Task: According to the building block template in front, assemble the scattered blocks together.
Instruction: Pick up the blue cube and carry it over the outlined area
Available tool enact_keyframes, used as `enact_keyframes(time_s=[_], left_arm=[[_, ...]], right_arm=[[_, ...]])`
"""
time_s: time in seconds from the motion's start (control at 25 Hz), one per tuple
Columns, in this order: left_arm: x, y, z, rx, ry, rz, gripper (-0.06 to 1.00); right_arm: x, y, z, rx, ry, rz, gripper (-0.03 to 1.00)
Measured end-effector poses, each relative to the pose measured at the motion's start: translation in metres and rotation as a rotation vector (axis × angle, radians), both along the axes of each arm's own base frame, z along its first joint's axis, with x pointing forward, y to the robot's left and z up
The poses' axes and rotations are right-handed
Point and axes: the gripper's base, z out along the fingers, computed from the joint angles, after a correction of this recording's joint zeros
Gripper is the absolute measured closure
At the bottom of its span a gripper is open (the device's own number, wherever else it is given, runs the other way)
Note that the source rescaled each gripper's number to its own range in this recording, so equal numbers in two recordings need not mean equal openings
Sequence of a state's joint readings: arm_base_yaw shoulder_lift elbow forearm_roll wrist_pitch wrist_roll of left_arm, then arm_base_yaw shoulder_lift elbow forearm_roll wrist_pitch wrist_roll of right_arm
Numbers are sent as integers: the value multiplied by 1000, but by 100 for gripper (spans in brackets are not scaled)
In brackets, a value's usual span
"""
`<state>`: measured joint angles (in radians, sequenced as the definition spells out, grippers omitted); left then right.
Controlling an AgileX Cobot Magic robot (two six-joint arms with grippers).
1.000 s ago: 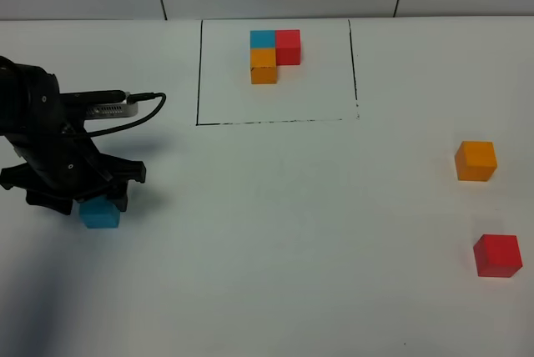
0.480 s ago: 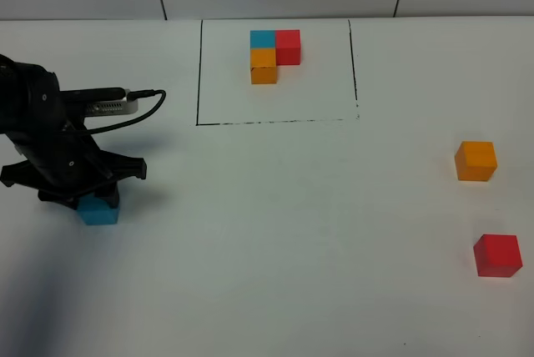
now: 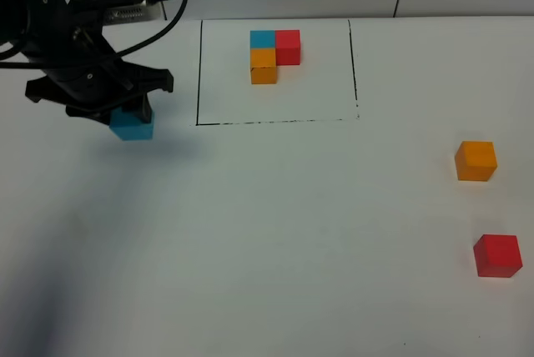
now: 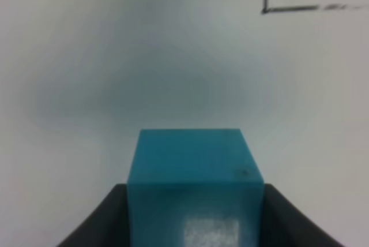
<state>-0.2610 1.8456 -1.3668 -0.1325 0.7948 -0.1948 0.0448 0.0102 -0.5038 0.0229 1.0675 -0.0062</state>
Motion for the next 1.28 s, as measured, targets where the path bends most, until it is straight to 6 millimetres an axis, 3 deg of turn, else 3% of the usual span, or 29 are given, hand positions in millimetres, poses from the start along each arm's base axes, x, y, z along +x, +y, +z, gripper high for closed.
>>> enact_keyframes(time_s=[0.24, 0.52, 0.68, 0.92, 1.16, 1.28], left_arm=[[4, -19, 17, -19, -50, -34, 94], [10, -28, 7, 22, 18, -89, 94], [17, -48, -3, 113, 56, -297, 94], [37, -93, -25, 266, 117, -691, 94], [56, -154, -50, 310, 25, -1076, 94], [58, -175, -60, 313, -21, -1211, 94]], right_arm=[[0, 0, 0, 0, 0, 0, 24], [0, 0, 0, 0, 0, 0, 24], [0, 0, 0, 0, 0, 0, 24], [0, 0, 0, 0, 0, 0, 24], [0, 0, 0, 0, 0, 0, 24], [0, 0, 0, 0, 0, 0, 24]])
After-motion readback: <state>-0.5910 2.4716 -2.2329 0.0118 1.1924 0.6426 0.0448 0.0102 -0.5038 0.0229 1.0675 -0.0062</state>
